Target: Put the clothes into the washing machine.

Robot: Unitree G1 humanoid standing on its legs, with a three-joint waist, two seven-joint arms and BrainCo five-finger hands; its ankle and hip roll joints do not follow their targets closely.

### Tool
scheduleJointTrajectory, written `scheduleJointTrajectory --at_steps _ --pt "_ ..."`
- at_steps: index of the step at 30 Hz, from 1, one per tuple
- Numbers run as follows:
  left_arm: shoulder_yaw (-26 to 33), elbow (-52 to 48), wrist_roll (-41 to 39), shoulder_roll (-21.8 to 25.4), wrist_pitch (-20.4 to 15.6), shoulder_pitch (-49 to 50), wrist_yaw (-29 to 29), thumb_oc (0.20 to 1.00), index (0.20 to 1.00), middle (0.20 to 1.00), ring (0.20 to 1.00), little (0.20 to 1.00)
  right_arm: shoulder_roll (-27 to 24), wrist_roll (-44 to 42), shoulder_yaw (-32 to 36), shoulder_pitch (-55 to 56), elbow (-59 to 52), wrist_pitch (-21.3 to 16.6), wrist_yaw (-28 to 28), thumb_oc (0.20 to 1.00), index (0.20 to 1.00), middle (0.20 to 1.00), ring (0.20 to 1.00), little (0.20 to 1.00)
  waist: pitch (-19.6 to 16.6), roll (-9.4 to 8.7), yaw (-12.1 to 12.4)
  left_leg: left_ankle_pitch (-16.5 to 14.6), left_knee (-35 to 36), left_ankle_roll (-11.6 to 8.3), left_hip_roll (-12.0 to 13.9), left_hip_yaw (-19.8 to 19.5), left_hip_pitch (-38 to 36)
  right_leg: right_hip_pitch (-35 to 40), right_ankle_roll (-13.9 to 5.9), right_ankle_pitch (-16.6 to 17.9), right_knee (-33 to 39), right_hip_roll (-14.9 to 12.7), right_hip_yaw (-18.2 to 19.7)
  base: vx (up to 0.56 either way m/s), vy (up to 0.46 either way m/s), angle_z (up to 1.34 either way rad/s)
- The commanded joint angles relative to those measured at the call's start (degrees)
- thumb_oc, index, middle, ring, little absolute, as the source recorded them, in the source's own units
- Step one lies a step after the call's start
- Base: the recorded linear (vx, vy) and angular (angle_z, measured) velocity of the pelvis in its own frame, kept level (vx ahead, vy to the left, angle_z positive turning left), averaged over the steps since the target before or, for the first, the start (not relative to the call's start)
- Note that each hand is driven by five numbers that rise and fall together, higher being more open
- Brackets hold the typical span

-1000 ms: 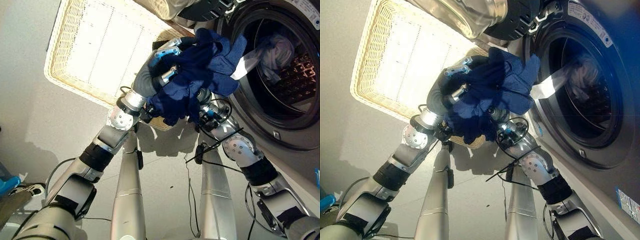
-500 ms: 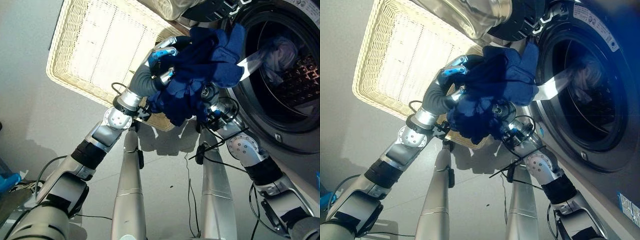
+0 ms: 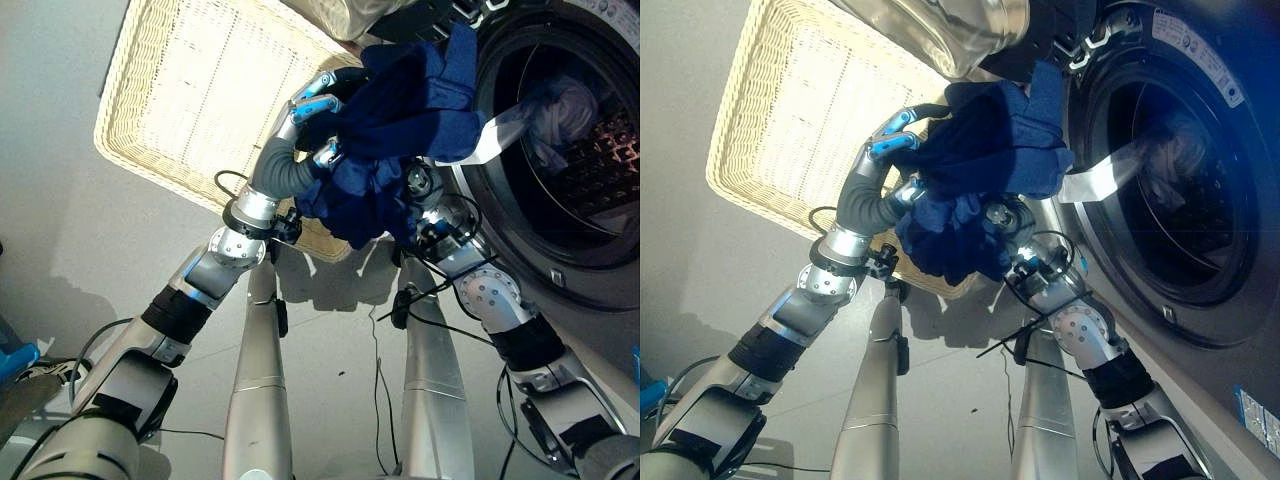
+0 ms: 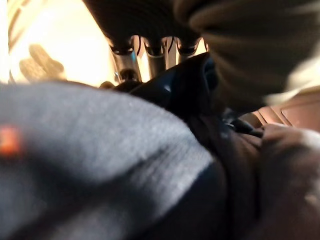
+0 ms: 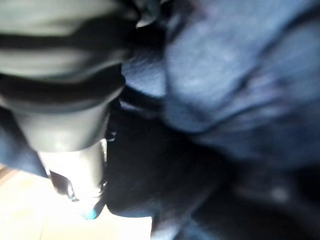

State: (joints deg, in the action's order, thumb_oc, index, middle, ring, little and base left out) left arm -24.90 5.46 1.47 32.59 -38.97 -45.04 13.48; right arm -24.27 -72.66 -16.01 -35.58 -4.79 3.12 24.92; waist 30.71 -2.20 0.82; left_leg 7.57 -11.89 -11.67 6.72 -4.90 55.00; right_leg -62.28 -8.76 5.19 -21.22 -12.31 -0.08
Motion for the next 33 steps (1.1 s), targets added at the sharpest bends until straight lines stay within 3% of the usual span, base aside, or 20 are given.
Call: scheduleJointTrajectory --at_steps 1,2,4,6,7,8,10,12,13,15,17,18,19,20,21,24,25,26,28,33 --pt "-0.9 -4.5 -1.3 -0.2 -0.1 -2.5 -6.0 0.200 0.200 0.200 0.200 0.200 1.5 -1.6 0.8 0.3 -8.1 -0.7 3.1 0.200 0.200 0.200 0.200 0.200 -0.9 0.72 -1.7 -1.7 -1.8 6.61 -7.1 3.5 1.9 1.0 -1.89 6.9 6.4 4.0 -7.5 0.00 0.000 0.00" --pt "-1.2 -4.4 -1.4 -0.4 0.0 -1.8 -6.2 0.200 0.200 0.200 0.200 0.200 1.7 -1.5 0.5 1.0 -8.0 -0.7 3.0 0.200 0.200 0.200 0.200 0.200 -0.9 0.79 -1.6 -3.2 -2.1 6.48 -6.9 3.2 0.2 2.6 -2.36 5.5 5.8 4.2 -7.1 0.04 0.024 0.00" --pt "-1.5 -4.7 -1.5 -0.1 0.6 -2.7 -7.2 0.200 0.200 0.200 0.200 0.200 1.4 -1.3 0.6 0.4 -8.5 -0.9 2.8 0.200 0.200 0.200 0.200 0.200 -0.9 0.69 -1.9 -1.6 -1.9 6.59 -7.1 3.7 2.0 0.9 -1.87 6.9 6.3 4.1 -7.4 0.00 0.000 0.00" --pt "-1.7 -4.7 -1.6 -0.2 0.8 -2.8 -7.7 0.200 0.200 0.200 0.200 0.200 1.4 -1.3 0.5 0.4 -8.3 -1.1 3.0 0.200 0.200 0.200 0.200 0.200 -0.9 0.69 -1.9 -1.6 -1.9 6.57 -7.1 3.7 2.0 0.9 -1.89 6.9 6.3 4.1 -7.3 0.00 0.008 -0.01" --pt "-2.0 -4.5 -1.8 -0.4 0.9 -2.1 -7.9 0.200 0.200 0.200 0.200 0.200 1.6 -1.4 0.2 1.2 -8.0 -1.1 3.0 0.200 0.200 0.200 0.200 0.200 -0.9 0.77 -1.7 -3.1 -2.2 6.42 -6.9 3.3 0.2 2.5 -2.36 5.5 5.7 4.4 -6.9 0.00 0.000 0.00" --pt "-2.1 -4.6 -2.0 -0.1 1.0 -3.1 -8.1 0.200 0.200 0.200 0.200 0.200 1.5 -1.4 0.5 0.3 -8.2 -1.3 3.0 0.200 0.200 0.200 0.200 0.200 -0.9 0.72 -1.9 -1.6 -2.0 6.59 -7.1 3.7 2.1 0.8 -1.88 6.9 6.3 4.2 -7.2 0.00 0.000 0.00" --pt "-2.5 -4.4 -1.9 -0.3 1.3 -2.6 -8.4 0.200 0.200 0.200 0.200 0.200 1.8 -1.5 0.2 1.0 -7.9 -1.5 3.3 0.200 0.200 0.200 0.200 0.200 -0.9 0.79 -1.8 -3.1 -2.2 6.44 -6.9 3.4 0.3 2.4 -2.37 5.4 5.7 4.4 -6.8 0.00 0.000 0.00" --pt "-2.5 -4.5 -1.5 0.1 1.6 -3.5 -8.4 0.200 0.200 0.200 0.200 0.200 1.5 -1.6 0.3 0.0 -8.1 -1.8 3.1 0.200 0.200 0.200 0.200 0.200 -0.9 0.77 -1.9 -1.6 -2.0 6.59 -7.2 3.6 2.2 0.7 -1.90 7.0 6.3 4.3 -7.1 0.00 0.000 0.00" --pt "-2.7 -4.4 -1.5 -0.1 1.6 -2.7 -8.5 0.200 0.200 0.200 0.200 0.200 1.7 -1.6 0.1 0.7 -7.9 -1.8 2.9 0.200 0.200 0.200 0.200 0.200 -0.9 0.85 -1.7 -3.0 -2.2 6.44 -7.0 3.3 0.4 2.3 -2.37 5.5 5.8 4.5 -6.8 0.00 0.000 0.00" --pt "-2.3 -4.5 -1.0 0.2 1.6 -3.4 -8.0 0.200 0.200 0.200 0.200 0.200 1.4 -1.8 0.4 -0.1 -8.1 -1.8 2.9 0.200 0.200 0.200 0.200 0.200 -0.9 0.83 -1.9 -1.5 -1.9 6.58 -7.2 3.7 2.2 0.7 -1.83 6.9 6.4 4.4 -7.0 0.00 0.000 0.00" --pt "-2.1 -4.6 -0.6 0.1 1.9 -2.6 -6.5 0.203 0.203 0.203 0.203 0.203 1.4 -2.1 0.4 0.6 -7.9 -2.0 3.2 0.200 0.200 0.200 0.200 0.200 -0.9 1.00 -1.8 -2.6 -2.1 6.48 -7.1 3.3 0.9 1.7 -2.19 5.8 5.8 4.6 -6.6 0.00 0.000 0.00" --pt "-1.8 -4.7 -0.3 0.2 1.9 -3.1 -6.1 0.294 0.294 0.294 0.294 0.294 1.2 -2.1 0.6 0.1 -8.0 -2.0 3.4 0.200 0.200 0.200 0.200 0.200 -0.9 0.95 -1.9 -1.5 -1.9 6.59 -7.2 3.6 2.3 0.5 -1.83 6.9 6.2 4.4 -6.9 0.00 0.000 0.00" --pt "-1.8 -4.6 0.0 0.1 1.8 -2.4 -4.9 0.580 0.580 0.580 0.580 0.580 1.4 -2.2 0.5 0.7 -7.8 -2.1 3.6 0.200 0.200 0.200 0.200 0.200 -0.9 1.00 -1.8 -2.6 -2.1 6.46 -7.1 3.3 0.9 1.8 -2.21 5.8 5.8 4.6 -6.6 0.00 0.000 0.00" --pt "-1.6 -4.6 0.7 -0.1 1.9 -1.8 -3.1 1.000 1.000 1.000 1.000 1.000 1.5 -2.2 0.5 1.2 -7.7 -2.2 3.7 0.200 0.200 0.200 0.200 0.200 -0.9 1.01 -1.7 -3.0 -2.2 6.47 -7.1 3.2 0.4 2.2 -2.29 5.4 5.6 4.6 -6.5 0.00 0.000 0.00" --pt "-0.9 -4.7 1.7 0.0 2.1 -2.1 -0.1 1.000 1.000 1.000 1.000 1.000 1.3 -2.1 0.7 0.5 -7.9 -2.3 3.7 0.200 0.200 0.200 0.200 0.200 -0.9 0.99 -1.8 -1.5 -2.0 6.60 -7.3 3.4 2.3 0.6 -1.79 6.8 6.1 4.4 -6.9 0.00 0.000 0.00" --pt "0.0 -4.5 3.9 -0.3 1.8 -1.2 7.5 1.000 1.000 1.000 1.000 1.000 1.9 -1.9 0.6 1.0 -7.7 -2.5 3.5 0.200 0.200 0.200 0.200 0.200 -0.9 1.05 -1.4 -2.6 -2.4 6.56 -7.2 3.0 1.1 1.7 -2.09 5.6 5.5 4.6 -6.6 -0.01 -0.002 0.00" --pt "0.6 -4.4 5.9 -0.4 1.1 -1.4 12.7 1.000 1.000 1.000 1.000 1.000 1.9 -1.8 0.9 0.2 -7.9 -2.5 3.2 0.200 0.200 0.200 0.200 0.200 -0.9 0.99 -1.5 -1.4 -2.3 6.70 -7.3 3.2 2.7 0.2 -1.68 6.6 5.8 4.4 -6.9 0.04 -0.018 0.00" --pt "0.7 -4.2 6.3 -0.8 0.8 -0.4 13.5 1.000 1.000 1.000 1.000 1.000 2.3 -1.7 0.6 1.0 -7.7 -2.5 3.1 0.200 0.200 0.200 0.200 0.200 -0.9 1.05 -1.3 -3.0 -2.6 6.56 -7.2 2.8 0.8 1.9 -2.15 5.1 5.1 4.6 -6.6 0.00 0.000 0.00" --pt "3.3 -4.1 11.4 -1.8 -0.5 0.4 24.8 1.000 1.000 1.000 1.000 1.000 3.2 -1.0 1.3 0.4 -7.9 -2.6 2.8 0.200 0.200 0.200 0.200 0.200 -0.9 0.85 -1.1 -1.5 -2.5 6.67 -7.4 2.6 2.9 0.2 -1.67 6.4 5.6 4.3 -7.0 -0.02 -0.054 0.01" --pt "6.1 -4.4 17.2 -4.2 -2.8 2.3 36.5 1.000 1.000 1.000 1.000 1.000 5.2 0.0 1.7 0.1 -8.3 -2.5 1.6 0.200 0.200 0.200 0.200 0.200 -0.9 0.63 -0.7 -1.4 -2.5 6.66 -7.5 2.0 3.1 0.2 -1.66 6.4 5.5 4.3 -7.4 0.00 -0.042 0.01"
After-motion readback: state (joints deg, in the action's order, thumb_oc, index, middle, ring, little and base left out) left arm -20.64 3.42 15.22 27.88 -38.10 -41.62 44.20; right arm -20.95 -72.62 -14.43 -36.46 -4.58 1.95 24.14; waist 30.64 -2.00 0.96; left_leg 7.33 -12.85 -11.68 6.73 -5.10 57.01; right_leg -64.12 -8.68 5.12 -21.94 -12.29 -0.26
